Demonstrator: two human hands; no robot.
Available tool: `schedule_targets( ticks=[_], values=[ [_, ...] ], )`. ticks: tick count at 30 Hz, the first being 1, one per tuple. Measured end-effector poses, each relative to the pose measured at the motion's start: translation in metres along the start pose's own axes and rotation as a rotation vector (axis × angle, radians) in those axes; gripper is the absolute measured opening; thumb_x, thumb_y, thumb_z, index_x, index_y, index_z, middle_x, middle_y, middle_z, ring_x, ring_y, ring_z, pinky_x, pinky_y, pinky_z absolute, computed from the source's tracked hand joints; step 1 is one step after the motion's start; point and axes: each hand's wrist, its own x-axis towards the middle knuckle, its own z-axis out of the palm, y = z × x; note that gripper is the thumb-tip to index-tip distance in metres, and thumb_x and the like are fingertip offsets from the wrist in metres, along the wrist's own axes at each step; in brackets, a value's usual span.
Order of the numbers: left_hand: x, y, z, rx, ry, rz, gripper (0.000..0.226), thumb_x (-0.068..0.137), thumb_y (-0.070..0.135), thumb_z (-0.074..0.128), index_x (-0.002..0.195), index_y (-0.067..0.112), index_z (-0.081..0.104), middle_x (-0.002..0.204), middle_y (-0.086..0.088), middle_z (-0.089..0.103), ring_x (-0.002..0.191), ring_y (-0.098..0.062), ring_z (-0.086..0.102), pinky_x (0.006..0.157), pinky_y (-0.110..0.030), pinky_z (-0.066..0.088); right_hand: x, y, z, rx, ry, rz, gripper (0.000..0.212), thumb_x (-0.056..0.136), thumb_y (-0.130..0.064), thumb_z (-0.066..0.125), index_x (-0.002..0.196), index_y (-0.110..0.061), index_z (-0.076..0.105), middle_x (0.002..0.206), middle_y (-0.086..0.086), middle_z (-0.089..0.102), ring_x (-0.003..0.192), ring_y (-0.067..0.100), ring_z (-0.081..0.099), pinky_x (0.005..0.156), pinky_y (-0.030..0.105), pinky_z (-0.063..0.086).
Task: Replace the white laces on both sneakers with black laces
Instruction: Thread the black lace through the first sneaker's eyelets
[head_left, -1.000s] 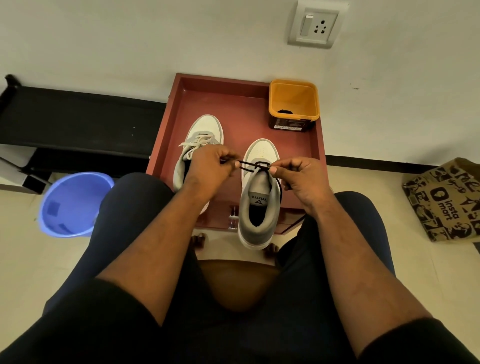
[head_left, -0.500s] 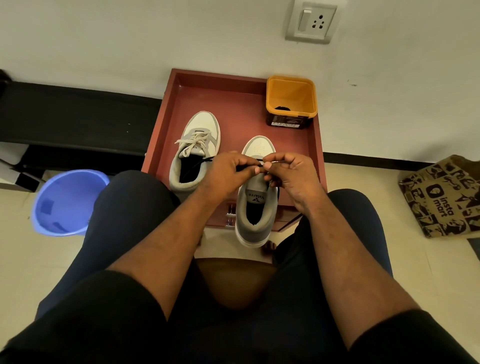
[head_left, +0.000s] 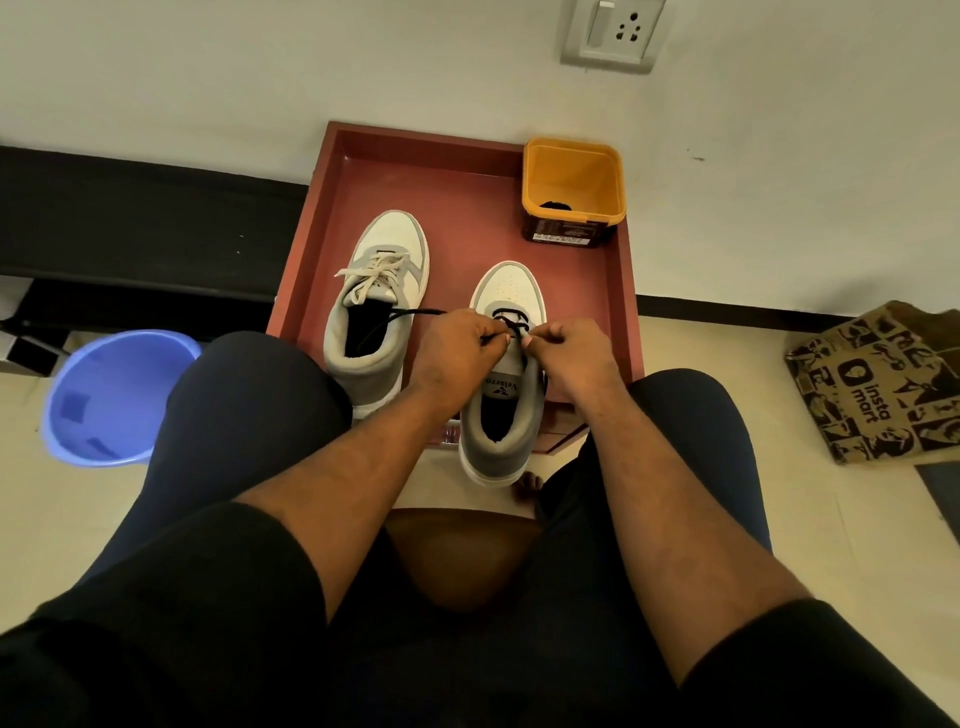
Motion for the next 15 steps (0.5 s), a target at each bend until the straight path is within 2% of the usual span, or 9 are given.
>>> schedule_targets(
  ticks=[2,4,7,9,12,13,15],
  values=[
    [-0.002,-0.002,0.002,-0.028,0.014,-0.030,0.017,0.091,0.017,0.065,0.102,0.011,0.076,0.081,0.005,0.064,0.068,-0.001,0.054,0.062,-0.003,0.037,0.001,0.001,0.000,0.051,0.001,0.036,0.014,0.093,-0.019,0.062,0.097,-0.015,0.074,0.091,0.003,0.072,0.088,0.018,0.067,0.083,0.036,0.056],
    [-0.004,-0.003,0.005,-0.053,0.015,-0.055,0.017,0.091,0.017,0.065,0.101,0.011,0.077,0.075,0.012,0.058,0.065,0.001,0.054,0.063,-0.003,0.040,0.001,0.002,-0.002,0.189,-0.028,0.115,0.015,0.094,-0.013,0.059,0.099,-0.012,0.073,0.091,0.005,0.072,0.086,0.017,0.066,0.086,0.037,0.057],
    [-0.007,-0.006,0.011,-0.071,0.014,-0.072,0.016,0.090,0.016,0.065,0.099,0.011,0.077,0.076,0.008,0.062,0.070,-0.004,0.058,0.070,-0.017,0.047,0.000,0.000,-0.002,0.311,-0.085,0.208,0.017,0.095,-0.007,0.056,0.102,-0.007,0.072,0.091,0.011,0.071,0.079,0.018,0.062,0.086,0.040,0.055],
    [-0.008,-0.008,0.014,-0.077,0.012,-0.087,0.016,0.090,0.016,0.065,0.100,0.011,0.077,0.079,0.007,0.063,0.074,-0.005,0.057,0.068,-0.009,0.043,-0.002,-0.002,-0.001,0.343,-0.090,0.224,0.015,0.094,-0.007,0.058,0.096,-0.010,0.072,0.090,0.013,0.071,0.079,0.021,0.061,0.085,0.042,0.054],
    [-0.009,-0.009,0.016,-0.103,0.021,-0.105,0.016,0.089,0.014,0.066,0.100,0.011,0.077,0.082,0.007,0.067,0.073,0.000,0.057,0.065,0.000,0.038,-0.005,-0.003,0.000,0.384,-0.096,0.234,0.014,0.093,-0.009,0.060,0.086,-0.014,0.070,0.082,0.007,0.070,0.075,0.017,0.063,0.077,0.035,0.055],
    [-0.009,-0.010,0.016,-0.108,0.020,-0.109,0.016,0.089,0.015,0.066,0.100,0.012,0.077,0.086,0.004,0.071,0.075,-0.001,0.059,0.066,-0.001,0.040,-0.005,-0.003,-0.001,0.392,-0.100,0.235,0.013,0.093,-0.010,0.060,0.085,-0.014,0.070,0.081,0.006,0.070,0.073,0.015,0.063,0.074,0.032,0.055],
    [-0.009,-0.010,0.017,-0.104,0.014,-0.118,0.017,0.090,0.018,0.065,0.101,0.015,0.077,0.094,0.001,0.075,0.080,-0.005,0.064,0.073,-0.015,0.049,-0.006,-0.003,-0.001,0.393,-0.112,0.233,0.011,0.093,-0.010,0.061,0.086,-0.013,0.070,0.084,0.007,0.070,0.073,0.013,0.063,0.069,0.028,0.055]
  ],
)
